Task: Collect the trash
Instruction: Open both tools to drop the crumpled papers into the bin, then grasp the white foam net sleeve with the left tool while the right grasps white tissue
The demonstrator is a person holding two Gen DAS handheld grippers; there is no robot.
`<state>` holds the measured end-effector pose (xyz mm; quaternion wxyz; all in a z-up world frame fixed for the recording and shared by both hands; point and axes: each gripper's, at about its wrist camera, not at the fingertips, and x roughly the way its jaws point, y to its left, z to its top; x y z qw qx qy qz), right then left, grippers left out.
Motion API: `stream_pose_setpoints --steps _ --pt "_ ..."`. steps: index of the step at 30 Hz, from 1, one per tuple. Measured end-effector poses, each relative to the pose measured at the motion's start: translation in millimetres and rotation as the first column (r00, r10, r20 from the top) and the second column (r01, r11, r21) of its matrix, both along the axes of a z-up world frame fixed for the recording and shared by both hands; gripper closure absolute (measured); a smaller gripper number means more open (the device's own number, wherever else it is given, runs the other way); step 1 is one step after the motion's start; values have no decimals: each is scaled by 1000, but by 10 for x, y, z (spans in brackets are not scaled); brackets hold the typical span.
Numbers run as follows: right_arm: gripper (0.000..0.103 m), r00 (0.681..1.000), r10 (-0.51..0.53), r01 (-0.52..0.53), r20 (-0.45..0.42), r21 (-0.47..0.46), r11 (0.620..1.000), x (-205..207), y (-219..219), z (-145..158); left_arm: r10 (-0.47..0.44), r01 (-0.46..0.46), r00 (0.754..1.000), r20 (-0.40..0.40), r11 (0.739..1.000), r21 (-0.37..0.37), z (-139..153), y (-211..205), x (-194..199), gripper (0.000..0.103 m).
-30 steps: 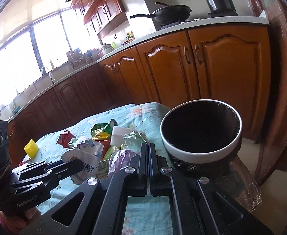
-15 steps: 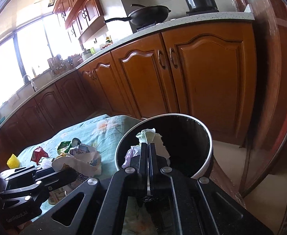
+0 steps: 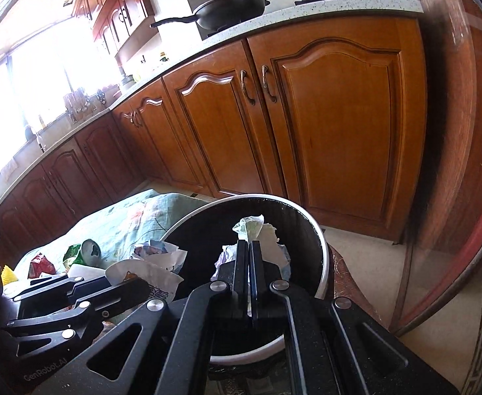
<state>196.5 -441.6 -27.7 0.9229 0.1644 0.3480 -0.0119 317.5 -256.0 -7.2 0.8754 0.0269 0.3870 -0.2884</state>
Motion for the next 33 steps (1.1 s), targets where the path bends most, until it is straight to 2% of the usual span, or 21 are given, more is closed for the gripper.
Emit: stream_pose_setpoints --steps 1,2,3,5,6,7,9,13,17,23,33 --pt "97 1000 2 -2 -4 5 1000 10 -7 -13 7 -7 1000 -3 1000 5 -1 -19 -1 60" --pt "96 1000 5 -5 -4 17 1000 17 -23 -25 17 -17 1000 -1 1000 6 -1 -17 2 44" --pt "95 1000 -3 4 -5 19 1000 9 -31 -36 25 -25 1000 9 1000 1 6 -12 -21 39" --pt "73 1000 -16 16 -10 17 1000 46 -72 -52 29 -29 999 30 1000 -7 28 18 -94 37" --pt "54 1000 -22 22 -5 24 999 24 -80 -51 33 -33 999 34 999 -5 37 48 -154 37" --pt "43 1000 -27 27 3 34 999 -1 -94 -46 37 -36 999 38 999 -7 46 101 -221 35" --pt "41 999 -36 35 13 44 998 -58 -86 -30 46 -45 998 50 999 -20 62 183 -316 33" --pt "23 999 -35 32 30 89 995 -176 -26 -6 67 -64 995 74 997 -44 90 412 -581 28" --pt "19 999 -14 10 38 122 992 -327 137 2 97 -91 992 80 993 -73 115 674 -796 27" --pt "19 999 32 -37 34 175 984 -513 436 -12 176 -165 979 99 980 -108 130 1116 -1145 27" --pt "18 995 97 -100 25 174 980 -664 970 -29 269 -259 960 83 959 -114 85 1671 -1585 27"
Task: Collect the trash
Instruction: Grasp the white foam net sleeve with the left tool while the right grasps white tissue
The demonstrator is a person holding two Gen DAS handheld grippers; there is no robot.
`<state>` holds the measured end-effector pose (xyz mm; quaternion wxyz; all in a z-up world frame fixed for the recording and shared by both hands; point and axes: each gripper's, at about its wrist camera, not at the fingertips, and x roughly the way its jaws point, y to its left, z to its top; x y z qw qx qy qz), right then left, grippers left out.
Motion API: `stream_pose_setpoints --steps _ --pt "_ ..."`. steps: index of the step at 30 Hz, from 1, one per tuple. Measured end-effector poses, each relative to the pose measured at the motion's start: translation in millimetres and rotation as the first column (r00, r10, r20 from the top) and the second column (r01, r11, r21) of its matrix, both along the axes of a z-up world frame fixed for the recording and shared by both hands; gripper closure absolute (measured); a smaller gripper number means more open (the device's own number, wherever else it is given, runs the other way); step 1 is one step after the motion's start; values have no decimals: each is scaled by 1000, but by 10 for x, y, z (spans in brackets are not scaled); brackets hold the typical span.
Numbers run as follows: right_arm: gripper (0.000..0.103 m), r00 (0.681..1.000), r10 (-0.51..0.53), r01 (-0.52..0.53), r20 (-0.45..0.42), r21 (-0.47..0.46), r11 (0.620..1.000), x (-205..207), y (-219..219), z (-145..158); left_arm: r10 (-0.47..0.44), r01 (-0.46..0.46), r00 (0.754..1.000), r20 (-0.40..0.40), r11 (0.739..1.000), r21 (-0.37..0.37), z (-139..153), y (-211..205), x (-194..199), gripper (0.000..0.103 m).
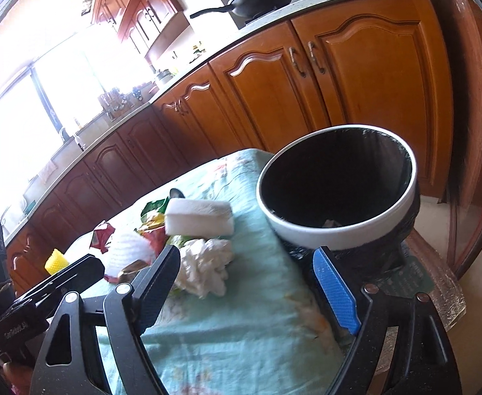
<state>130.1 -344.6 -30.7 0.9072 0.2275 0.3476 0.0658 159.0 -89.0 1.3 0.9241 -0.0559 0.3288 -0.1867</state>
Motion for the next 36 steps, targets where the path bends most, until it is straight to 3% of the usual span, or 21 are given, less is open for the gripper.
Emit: stream_pose_setpoints --steps 6,13,20,21,23,25,26,27,28,36 --pt "18 999 43 -42 -21 9 999 7 249 -69 58 -58 998 -19 998 21 -40 208 -104 27" --pt "18 997 63 -63 -49 1 998 101 408 -166 119 -118 992 -35 992 39 -26 313 72 29" --pt "19 994 75 -74 -85 13 997 298 496 -296 62 -57 994 -87 997 59 -155 252 399 50" --pt "21 993 78 -76 -91 18 997 325 505 -321 52 -45 993 -105 997 64 -192 226 431 54" --pt "31 991 87 -85 -104 19 996 350 516 -345 34 -26 991 -127 998 64 -237 223 502 71" --pt "57 989 104 -102 -109 17 995 354 546 -353 29 -20 991 -130 997 68 -242 216 521 81" --pt "62 988 109 -109 -109 9 994 347 563 -343 30 -21 992 -126 997 72 -232 216 519 84" --pt "81 988 107 -108 -109 -10 994 332 580 -326 32 -24 992 -120 997 73 -221 220 509 85" --pt "86 988 104 -108 -110 -27 994 317 592 -312 37 -29 993 -114 997 72 -211 225 492 87" --pt "89 993 102 -104 -64 -35 994 178 546 -174 53 -51 997 -53 998 37 -30 341 322 89"
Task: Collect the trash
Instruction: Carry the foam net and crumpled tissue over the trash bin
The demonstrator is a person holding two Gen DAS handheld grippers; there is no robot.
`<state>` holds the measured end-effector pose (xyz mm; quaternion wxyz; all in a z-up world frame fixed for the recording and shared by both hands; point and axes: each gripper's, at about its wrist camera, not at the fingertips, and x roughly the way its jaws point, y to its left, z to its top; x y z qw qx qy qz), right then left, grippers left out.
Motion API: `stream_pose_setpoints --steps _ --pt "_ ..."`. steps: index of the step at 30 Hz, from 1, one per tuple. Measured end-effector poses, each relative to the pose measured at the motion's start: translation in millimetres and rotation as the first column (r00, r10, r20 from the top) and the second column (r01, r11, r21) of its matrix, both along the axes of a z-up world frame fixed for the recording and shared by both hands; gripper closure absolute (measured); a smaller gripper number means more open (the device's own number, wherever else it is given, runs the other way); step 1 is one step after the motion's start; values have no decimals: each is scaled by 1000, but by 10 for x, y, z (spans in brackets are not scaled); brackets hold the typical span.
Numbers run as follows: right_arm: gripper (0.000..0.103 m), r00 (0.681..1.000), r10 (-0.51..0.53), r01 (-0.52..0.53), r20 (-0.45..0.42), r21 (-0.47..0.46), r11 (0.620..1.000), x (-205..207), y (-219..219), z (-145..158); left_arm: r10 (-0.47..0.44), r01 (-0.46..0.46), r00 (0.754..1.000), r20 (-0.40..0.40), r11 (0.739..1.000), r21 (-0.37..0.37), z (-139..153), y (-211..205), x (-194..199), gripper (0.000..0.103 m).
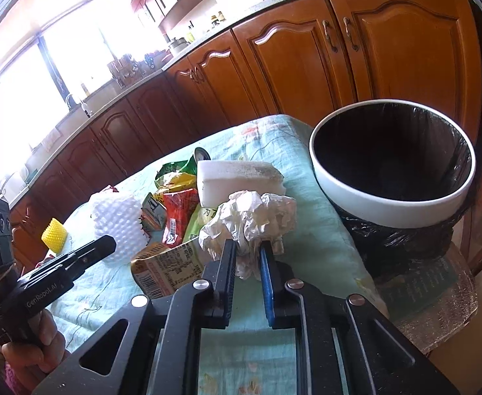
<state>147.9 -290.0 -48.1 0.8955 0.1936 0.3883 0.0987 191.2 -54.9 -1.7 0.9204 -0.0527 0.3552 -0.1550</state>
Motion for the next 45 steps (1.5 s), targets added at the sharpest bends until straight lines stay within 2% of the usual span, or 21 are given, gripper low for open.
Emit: stream_pose_setpoints --steps 9,17,22,30,45 --pt "89 999 -30 30 37 -1 1000 -80 -155 145 -67 68 997 45 997 -25 180 -169 -156 89" --pt "89 995 -85 85 54 -4 996 -141 -493 203 -152 154 987 58 987 -34 273 -496 -83 89" --pt "89 991 -120 121 59 -10 993 -166 -697 237 -210 212 976 52 977 -36 271 -730 32 89" --pt "89 985 -156 158 68 -31 987 -85 -1000 261 -276 276 960 36 961 6 209 -1139 262 89" --pt "89 987 -157 160 37 -92 983 257 -1368 156 -304 305 952 -22 952 19 30 -1495 756 89"
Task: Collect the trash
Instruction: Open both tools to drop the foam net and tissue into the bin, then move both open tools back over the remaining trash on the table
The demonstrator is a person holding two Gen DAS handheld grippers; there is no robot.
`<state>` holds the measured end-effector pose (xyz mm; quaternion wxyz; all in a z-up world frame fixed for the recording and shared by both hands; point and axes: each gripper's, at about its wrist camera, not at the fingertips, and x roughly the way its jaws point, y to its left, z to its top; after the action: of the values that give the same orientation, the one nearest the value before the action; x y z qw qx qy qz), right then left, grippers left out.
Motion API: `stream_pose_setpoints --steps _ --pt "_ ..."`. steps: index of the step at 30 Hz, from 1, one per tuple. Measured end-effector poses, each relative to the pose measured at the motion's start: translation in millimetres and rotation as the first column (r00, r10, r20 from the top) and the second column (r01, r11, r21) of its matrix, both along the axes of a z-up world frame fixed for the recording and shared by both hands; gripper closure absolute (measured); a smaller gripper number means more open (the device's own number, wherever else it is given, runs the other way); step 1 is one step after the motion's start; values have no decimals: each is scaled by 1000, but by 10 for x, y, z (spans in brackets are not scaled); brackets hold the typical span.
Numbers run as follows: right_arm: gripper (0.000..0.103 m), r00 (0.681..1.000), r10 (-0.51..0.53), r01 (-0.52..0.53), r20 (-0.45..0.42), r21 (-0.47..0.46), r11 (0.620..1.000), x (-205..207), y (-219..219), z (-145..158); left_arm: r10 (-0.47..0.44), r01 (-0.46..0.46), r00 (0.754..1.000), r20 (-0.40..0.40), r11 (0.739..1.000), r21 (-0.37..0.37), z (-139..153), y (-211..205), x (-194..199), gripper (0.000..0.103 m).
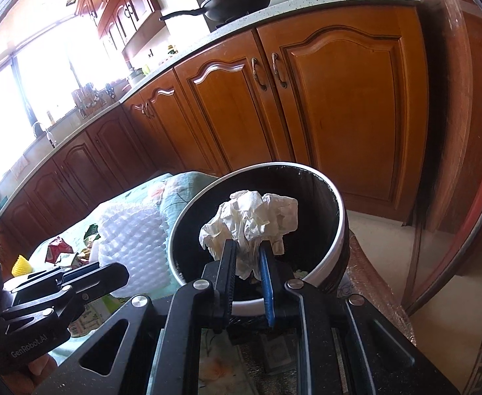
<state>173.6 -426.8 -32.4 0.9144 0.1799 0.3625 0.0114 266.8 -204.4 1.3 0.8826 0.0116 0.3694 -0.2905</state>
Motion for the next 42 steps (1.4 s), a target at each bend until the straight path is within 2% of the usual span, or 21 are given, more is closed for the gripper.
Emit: stream_pose_setpoints --steps 13,15,16,17,18,19,22,26,35,42 --pt "87 999 -9 9 -35 -10 1000 243 -239 -145 -12 12 1000 -20 1000 23 -114 -362 312 87" --pt "84 999 -2 2 -43 -11 1000 261 -255 -168 -10 11 999 -31 999 30 -143 -392 339 81" --pt "83 999 0 -1 -45 -12 1000 273 -266 -176 -3 4 999 -36 999 32 -134 -412 369 72" --pt "81 999 6 -6 -46 -7 1000 274 -272 -185 4 -3 999 -36 1000 29 -136 -407 371 62" --pt "71 999 6 -6 -47 -1 1000 272 -277 -190 11 -10 999 -34 1000 28 -111 -418 376 58" --pt "56 999 6 -5 -45 7 1000 271 -293 -195 20 -19 999 -30 999 29 -96 -416 364 52" --pt "51 999 -3 3 -35 19 1000 245 -309 -194 27 -26 999 -18 999 27 -68 -376 292 50" --pt "49 1000 -7 8 -25 36 999 197 -277 -166 44 -44 999 -1 999 11 -24 -219 104 41" --pt "32 1000 -3 2 9 89 996 -33 -19 -101 124 -124 992 21 992 -10 37 338 -336 37" --pt "24 999 44 -44 2 129 991 -130 335 -108 227 -226 974 20 974 -10 4 813 -613 34"
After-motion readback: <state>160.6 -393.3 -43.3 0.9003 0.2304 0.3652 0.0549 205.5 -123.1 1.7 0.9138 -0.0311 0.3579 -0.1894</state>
